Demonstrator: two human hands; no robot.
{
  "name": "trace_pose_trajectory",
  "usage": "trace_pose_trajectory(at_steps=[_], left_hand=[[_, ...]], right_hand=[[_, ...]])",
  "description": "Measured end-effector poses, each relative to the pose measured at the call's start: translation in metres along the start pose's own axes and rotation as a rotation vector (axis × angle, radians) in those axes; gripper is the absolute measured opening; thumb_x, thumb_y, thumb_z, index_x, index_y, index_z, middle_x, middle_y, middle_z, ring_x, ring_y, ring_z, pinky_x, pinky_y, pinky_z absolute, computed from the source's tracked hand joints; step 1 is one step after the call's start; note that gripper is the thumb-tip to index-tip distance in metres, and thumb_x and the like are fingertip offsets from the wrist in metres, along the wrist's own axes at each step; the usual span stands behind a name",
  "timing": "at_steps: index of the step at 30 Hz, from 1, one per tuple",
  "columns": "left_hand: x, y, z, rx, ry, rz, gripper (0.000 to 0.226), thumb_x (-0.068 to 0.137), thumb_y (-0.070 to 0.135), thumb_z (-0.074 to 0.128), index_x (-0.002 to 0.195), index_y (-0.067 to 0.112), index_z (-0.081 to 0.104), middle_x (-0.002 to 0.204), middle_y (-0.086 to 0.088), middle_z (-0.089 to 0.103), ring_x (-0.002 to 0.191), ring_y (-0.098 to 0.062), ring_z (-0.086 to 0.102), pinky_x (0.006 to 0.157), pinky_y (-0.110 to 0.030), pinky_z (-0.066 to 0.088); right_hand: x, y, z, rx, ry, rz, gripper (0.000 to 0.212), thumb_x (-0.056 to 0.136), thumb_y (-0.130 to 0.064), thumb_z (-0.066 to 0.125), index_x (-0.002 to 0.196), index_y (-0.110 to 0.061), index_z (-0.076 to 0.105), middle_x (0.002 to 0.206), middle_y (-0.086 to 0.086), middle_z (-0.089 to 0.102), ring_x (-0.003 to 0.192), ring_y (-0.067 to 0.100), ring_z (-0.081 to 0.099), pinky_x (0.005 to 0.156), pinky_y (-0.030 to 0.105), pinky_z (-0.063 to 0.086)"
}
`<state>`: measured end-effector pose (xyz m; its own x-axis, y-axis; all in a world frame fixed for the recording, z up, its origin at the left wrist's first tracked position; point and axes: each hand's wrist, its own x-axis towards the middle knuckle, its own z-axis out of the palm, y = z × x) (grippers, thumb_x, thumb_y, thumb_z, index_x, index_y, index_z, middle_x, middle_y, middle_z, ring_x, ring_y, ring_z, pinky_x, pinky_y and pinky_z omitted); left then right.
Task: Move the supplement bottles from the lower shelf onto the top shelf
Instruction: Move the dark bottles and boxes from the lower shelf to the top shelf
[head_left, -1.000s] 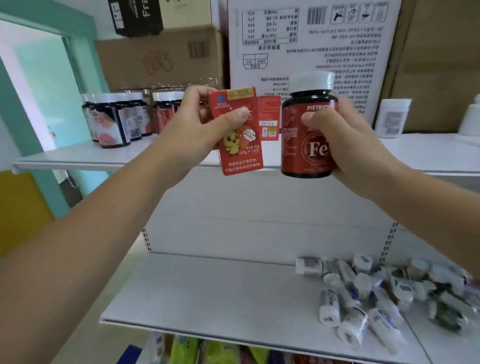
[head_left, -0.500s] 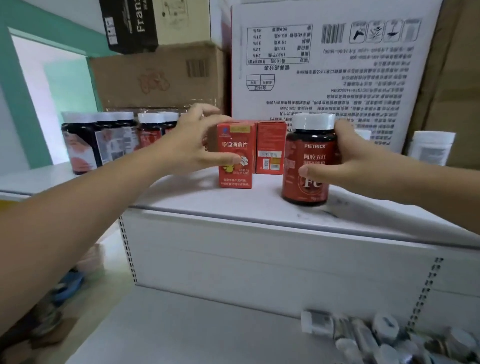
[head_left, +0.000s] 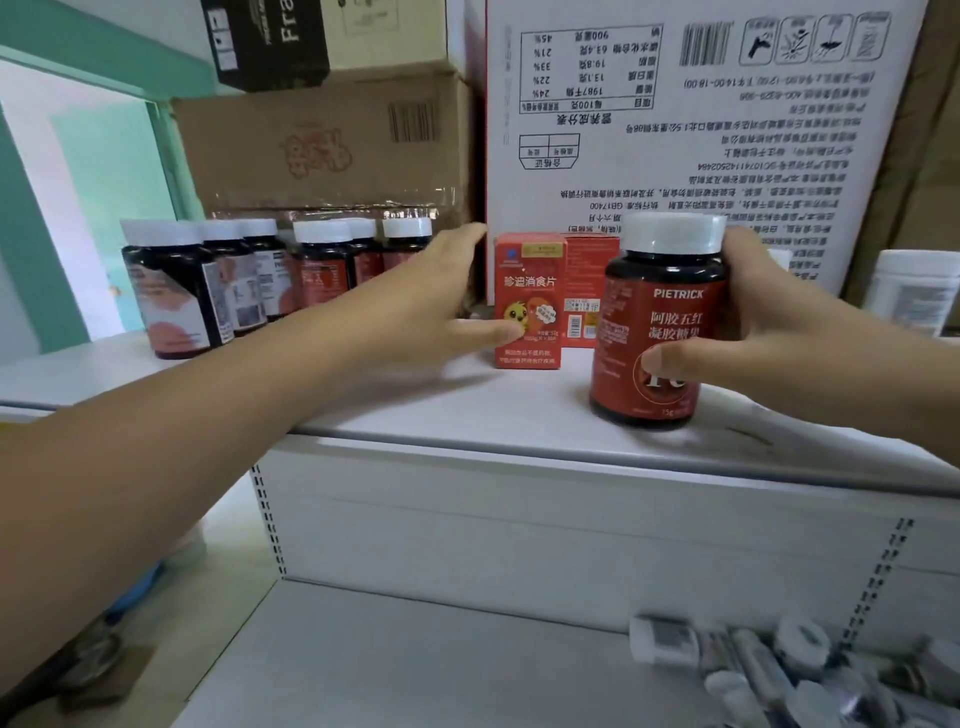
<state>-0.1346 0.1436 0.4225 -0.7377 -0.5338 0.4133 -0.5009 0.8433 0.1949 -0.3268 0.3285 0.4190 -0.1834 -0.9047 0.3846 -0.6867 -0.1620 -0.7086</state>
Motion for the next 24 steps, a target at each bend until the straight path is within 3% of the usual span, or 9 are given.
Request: trace_pose_trajectory(at_steps=[4, 9, 15, 20, 24], left_hand=[[-0.040, -0.026, -0.024, 0.134, -0.160, -0.027, 0.070, 0.084, 0.062, 0.054, 0.143, 0.027, 0.038, 0.145, 0.010, 0.045, 0.128, -0.009, 0.046, 0.103, -0.031, 0.042], [-0.084, -0.082, -0.053, 0.162, -0.273, -0.092, 0.057, 0.085, 0.066, 0.049, 0.136, 0.042, 0.045, 0.130, 0.027, 0.045, 0.122, -0.001, 0.046, 0.095, -0.022, 0.038], [-0.099, -0.123, -0.043, 0.054, -0.273, -0.087, 0.070, 0.078, 0.080, 0.034, 0.135, 0.040, 0.046, 0.136, 0.022, 0.044, 0.125, -0.004, 0.045, 0.106, -0.032, 0.037], [-0.097, -0.132, -0.039, -0.014, -0.310, -0.097, 0.068, 0.071, 0.082, 0.028, 0.125, 0.045, 0.044, 0.130, 0.016, 0.045, 0.121, -0.009, 0.046, 0.105, -0.042, 0.038], [-0.096, -0.134, -0.039, -0.029, -0.320, -0.087, 0.064, 0.071, 0.080, 0.029, 0.122, 0.045, 0.043, 0.130, 0.014, 0.043, 0.124, -0.012, 0.040, 0.106, -0.044, 0.036]], right_hand=[[0.007, -0.029, 0.032, 0.006, -0.025, -0.034, 0.073, 0.065, -0.031, 0.081, 0.123, -0.034, 0.038, 0.107, -0.012, 0.066, 0.102, 0.000, 0.064, 0.093, 0.035, 0.050], [0.031, -0.063, 0.086, 0.007, -0.074, -0.006, 0.068, 0.074, -0.024, 0.077, 0.126, -0.031, 0.035, 0.104, -0.015, 0.062, 0.093, -0.002, 0.063, 0.079, 0.022, 0.049], [0.090, -0.081, 0.142, 0.007, -0.061, 0.117, 0.072, 0.080, -0.021, 0.074, 0.137, -0.023, 0.029, 0.107, -0.009, 0.058, 0.096, 0.003, 0.056, 0.077, 0.023, 0.050], [0.136, -0.071, 0.164, -0.023, 0.030, 0.215, 0.077, 0.077, -0.021, 0.076, 0.138, -0.020, 0.028, 0.116, 0.002, 0.059, 0.108, 0.023, 0.059, 0.089, 0.044, 0.053], [0.149, -0.063, 0.170, -0.081, 0.108, 0.206, 0.076, 0.081, -0.021, 0.073, 0.141, -0.016, 0.025, 0.117, 0.002, 0.058, 0.105, 0.020, 0.058, 0.092, 0.037, 0.050]])
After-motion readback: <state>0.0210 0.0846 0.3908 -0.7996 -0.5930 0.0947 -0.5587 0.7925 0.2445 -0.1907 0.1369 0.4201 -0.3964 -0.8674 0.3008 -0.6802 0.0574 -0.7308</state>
